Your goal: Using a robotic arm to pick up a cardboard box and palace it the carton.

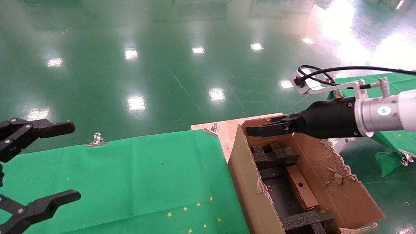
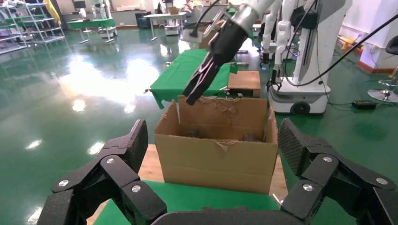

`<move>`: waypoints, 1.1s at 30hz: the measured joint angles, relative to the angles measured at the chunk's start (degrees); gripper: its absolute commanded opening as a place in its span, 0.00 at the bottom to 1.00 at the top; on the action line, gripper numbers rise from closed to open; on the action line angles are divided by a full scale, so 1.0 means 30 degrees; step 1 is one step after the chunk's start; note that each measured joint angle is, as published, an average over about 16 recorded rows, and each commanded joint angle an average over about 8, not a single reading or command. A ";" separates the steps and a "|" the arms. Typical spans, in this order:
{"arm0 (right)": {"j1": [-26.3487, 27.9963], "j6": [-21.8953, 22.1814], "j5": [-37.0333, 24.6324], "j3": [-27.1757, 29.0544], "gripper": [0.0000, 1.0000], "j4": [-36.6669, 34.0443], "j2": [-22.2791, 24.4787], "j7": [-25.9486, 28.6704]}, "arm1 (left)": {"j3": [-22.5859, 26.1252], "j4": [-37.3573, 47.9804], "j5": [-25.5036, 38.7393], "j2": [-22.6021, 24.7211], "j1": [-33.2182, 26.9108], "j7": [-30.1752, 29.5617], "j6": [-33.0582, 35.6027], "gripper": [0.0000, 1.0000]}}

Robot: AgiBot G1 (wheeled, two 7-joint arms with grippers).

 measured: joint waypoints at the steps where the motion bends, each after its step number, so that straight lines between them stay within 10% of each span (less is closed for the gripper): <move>1: 0.0014 -0.0318 0.0461 0.0161 1.00 -0.0015 0.0062 -0.0218 | 0.0000 0.0000 0.0000 0.0000 0.0000 0.0000 0.0000 1.00; 15: -0.1437 -0.1890 0.1842 0.2551 1.00 -0.0165 -0.0045 -0.1765 | 0.0000 0.0004 -0.0004 -0.0001 0.0002 0.0001 -0.0001 1.00; 33: -0.8078 -0.5504 0.2484 1.2003 1.00 -0.0461 -0.1453 -0.6743 | 0.0002 0.0005 -0.0006 -0.0002 0.0001 0.0002 -0.0001 1.00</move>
